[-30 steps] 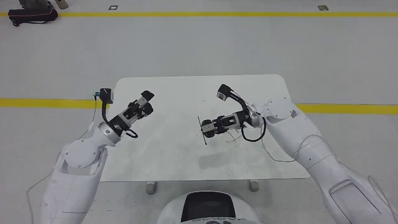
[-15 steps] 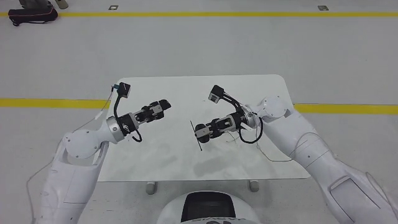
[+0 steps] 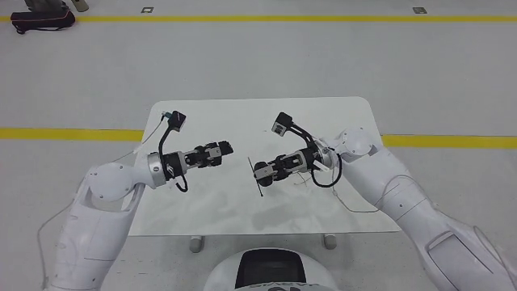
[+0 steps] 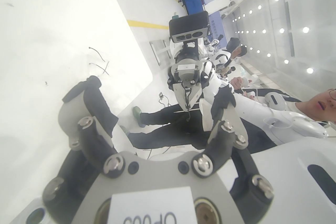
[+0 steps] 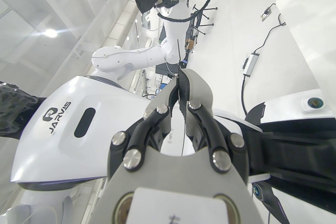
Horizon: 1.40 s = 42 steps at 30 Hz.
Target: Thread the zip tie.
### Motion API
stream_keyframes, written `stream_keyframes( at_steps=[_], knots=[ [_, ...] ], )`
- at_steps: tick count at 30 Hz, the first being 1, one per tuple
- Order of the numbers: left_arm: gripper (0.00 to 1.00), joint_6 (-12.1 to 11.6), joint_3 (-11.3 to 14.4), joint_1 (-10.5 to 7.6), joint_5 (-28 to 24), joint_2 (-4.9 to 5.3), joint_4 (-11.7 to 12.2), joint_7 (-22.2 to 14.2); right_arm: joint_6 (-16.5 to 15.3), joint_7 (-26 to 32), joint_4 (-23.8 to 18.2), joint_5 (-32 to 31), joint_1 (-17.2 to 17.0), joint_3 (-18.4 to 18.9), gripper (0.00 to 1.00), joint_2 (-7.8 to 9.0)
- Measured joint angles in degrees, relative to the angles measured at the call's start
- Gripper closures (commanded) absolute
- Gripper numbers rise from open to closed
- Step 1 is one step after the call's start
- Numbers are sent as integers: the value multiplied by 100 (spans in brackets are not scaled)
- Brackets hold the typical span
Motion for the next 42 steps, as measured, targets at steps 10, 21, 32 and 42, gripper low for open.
stream_keyframes(
  at_steps=[10,21,32,42],
  knots=[
    [0,11,68,-2,268,12,-46,196,2,-120,61,-60,-15,7,100,-5],
    [0,292,375,-210,-17,48,-140,79,131,-264,-62,-188,-75,47,100,-36],
    [0,334,492,-233,-316,43,-161,215,185,-486,-263,-340,-200,73,100,-30],
    [59,271,555,-292,-476,91,-74,197,175,-429,-259,-309,-247,154,100,-49]
  ],
)
